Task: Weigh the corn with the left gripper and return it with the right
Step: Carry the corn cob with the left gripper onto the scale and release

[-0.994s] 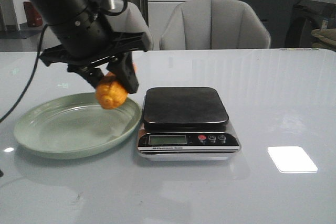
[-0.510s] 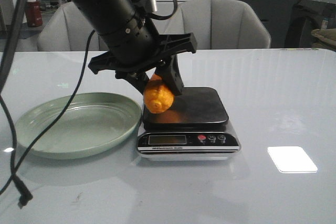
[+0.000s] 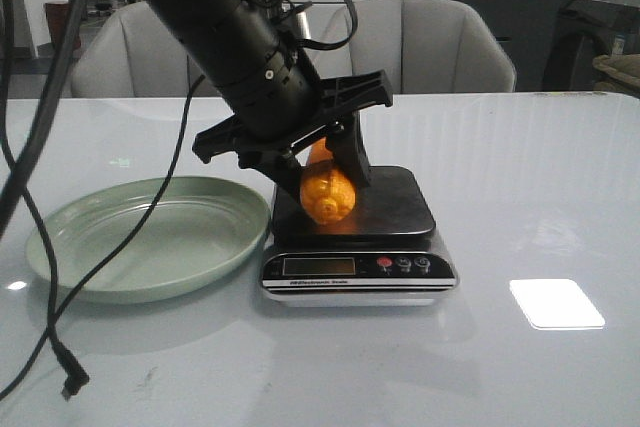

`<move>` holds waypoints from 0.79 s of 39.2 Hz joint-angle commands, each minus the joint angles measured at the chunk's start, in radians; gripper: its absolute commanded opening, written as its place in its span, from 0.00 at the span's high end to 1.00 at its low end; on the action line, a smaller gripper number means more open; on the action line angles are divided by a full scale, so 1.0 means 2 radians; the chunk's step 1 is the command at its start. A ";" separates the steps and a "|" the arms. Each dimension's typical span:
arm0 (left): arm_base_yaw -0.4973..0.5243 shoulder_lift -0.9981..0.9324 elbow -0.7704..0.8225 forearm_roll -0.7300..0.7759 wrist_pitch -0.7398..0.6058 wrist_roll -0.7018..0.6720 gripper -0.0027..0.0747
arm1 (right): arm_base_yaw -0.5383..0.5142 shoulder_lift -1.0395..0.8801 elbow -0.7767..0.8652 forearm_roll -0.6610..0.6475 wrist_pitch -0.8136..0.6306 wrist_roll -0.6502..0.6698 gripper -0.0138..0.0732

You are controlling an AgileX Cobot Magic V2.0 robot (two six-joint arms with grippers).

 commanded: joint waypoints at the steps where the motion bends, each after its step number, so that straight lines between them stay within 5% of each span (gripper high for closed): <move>1: -0.006 -0.026 -0.016 -0.018 -0.027 -0.001 0.43 | -0.002 -0.010 0.005 -0.004 -0.038 -0.004 0.67; 12: -0.023 -0.026 -0.016 -0.019 -0.047 0.002 0.43 | -0.002 -0.010 0.005 -0.004 -0.038 -0.004 0.67; 21: -0.023 -0.026 -0.016 -0.019 -0.034 0.002 0.25 | -0.002 -0.010 0.005 -0.004 -0.038 -0.004 0.67; 31: -0.023 -0.039 -0.017 -0.018 -0.033 0.016 0.25 | -0.002 -0.010 0.005 -0.004 -0.038 -0.004 0.67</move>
